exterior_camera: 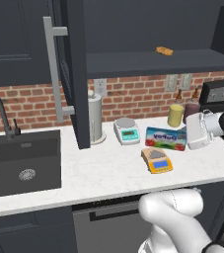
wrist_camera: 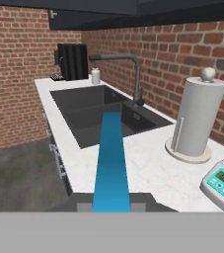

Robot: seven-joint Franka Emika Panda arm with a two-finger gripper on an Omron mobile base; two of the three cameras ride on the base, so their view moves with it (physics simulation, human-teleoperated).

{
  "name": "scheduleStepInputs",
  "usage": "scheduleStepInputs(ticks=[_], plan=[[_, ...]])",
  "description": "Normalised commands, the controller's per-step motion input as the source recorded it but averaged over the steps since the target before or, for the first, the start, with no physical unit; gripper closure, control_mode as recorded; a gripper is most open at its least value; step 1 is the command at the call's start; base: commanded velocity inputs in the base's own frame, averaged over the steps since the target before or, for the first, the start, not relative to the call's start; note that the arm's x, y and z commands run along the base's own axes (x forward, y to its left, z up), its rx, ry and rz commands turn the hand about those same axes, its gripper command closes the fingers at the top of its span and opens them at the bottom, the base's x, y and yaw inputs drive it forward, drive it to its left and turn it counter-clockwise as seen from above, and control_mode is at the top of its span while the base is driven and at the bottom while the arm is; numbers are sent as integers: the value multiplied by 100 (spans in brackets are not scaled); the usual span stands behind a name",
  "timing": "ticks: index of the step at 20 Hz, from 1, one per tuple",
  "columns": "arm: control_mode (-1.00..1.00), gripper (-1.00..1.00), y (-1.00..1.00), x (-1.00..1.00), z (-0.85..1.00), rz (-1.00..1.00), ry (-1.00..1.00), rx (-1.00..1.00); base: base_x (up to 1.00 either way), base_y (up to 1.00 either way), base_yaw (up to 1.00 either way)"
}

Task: Pick the boxed food and place it on the digital scale for weighing, and close the cabinet.

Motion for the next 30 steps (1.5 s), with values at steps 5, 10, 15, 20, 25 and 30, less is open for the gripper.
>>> scheduleStepInputs(ticks=[5, 10, 15, 20, 25, 30], plan=[[-100, 100, -22, 22, -13, 2, 0, 0, 0, 0, 0], [-100, 100, -17, 19, -23, 3, 0, 0, 0, 0, 0], [-100, 100, -12, 22, -29, 2, 0, 0, 0, 0, 0], [-100, 100, 0, 26, -29, 1, 0, 0, 0, 0, 0], [-100, 100, 0, 20, -25, 2, 0, 0, 0, 0, 0], [-100, 100, 0, 20, -24, 1, 0, 0, 0, 0, 0]])
